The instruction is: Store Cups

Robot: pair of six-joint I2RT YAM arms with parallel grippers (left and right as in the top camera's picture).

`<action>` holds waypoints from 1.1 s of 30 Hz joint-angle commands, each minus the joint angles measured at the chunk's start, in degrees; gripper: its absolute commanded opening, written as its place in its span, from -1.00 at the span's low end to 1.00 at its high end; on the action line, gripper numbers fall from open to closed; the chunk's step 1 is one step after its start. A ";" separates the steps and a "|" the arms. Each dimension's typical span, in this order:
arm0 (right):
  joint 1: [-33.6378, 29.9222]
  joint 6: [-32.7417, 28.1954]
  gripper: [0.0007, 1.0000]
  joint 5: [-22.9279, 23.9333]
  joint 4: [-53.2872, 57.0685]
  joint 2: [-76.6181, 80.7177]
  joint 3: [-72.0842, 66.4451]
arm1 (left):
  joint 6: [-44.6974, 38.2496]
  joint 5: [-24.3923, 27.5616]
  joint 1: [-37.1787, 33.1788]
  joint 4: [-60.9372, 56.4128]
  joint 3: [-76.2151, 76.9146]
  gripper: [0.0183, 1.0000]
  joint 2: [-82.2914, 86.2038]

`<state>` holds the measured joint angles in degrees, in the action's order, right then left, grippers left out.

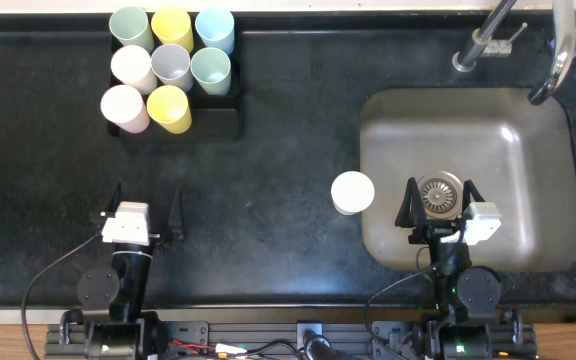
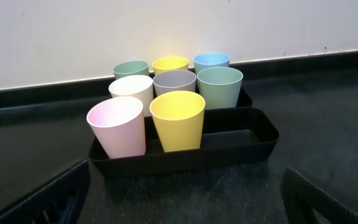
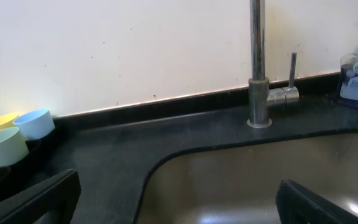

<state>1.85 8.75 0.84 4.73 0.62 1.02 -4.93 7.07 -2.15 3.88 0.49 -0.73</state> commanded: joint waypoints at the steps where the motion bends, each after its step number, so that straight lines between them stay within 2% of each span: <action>1: -0.31 0.26 1.00 -1.68 0.46 -0.31 0.87 | -1.25 -0.72 -0.35 0.37 -0.02 1.00 0.61; 5: -0.33 0.26 1.00 -5.22 11.26 2.97 11.65 | -1.25 -0.72 -0.35 0.37 -0.02 1.00 0.61; 8: -0.31 0.22 1.00 -5.38 23.85 11.89 24.26 | -1.25 -0.72 -0.35 0.37 -0.02 0.99 0.61; 14: 0.11 -0.24 1.00 -5.25 43.89 39.43 50.77 | -1.25 -0.72 -0.35 0.37 -0.02 1.00 0.61; 18: 3.65 -2.56 1.00 -5.25 55.60 54.51 61.92 | -1.25 -0.72 -0.35 0.37 -0.02 1.00 0.61; 25: 10.95 -8.63 1.00 -5.25 59.78 70.53 64.61 | -1.25 -0.72 -0.35 0.35 -0.02 1.00 0.61; 30: 11.28 -16.04 1.00 -5.25 59.98 76.22 64.61 | -1.25 -0.72 -0.35 0.37 -0.02 1.00 0.61; 33: 11.26 -16.72 0.99 -5.29 60.15 78.20 64.61 | -1.27 -0.72 -0.35 0.37 -0.02 1.00 0.61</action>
<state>12.91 -4.29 -4.25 64.73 77.97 64.27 -4.93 6.66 -2.15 3.92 0.49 -0.73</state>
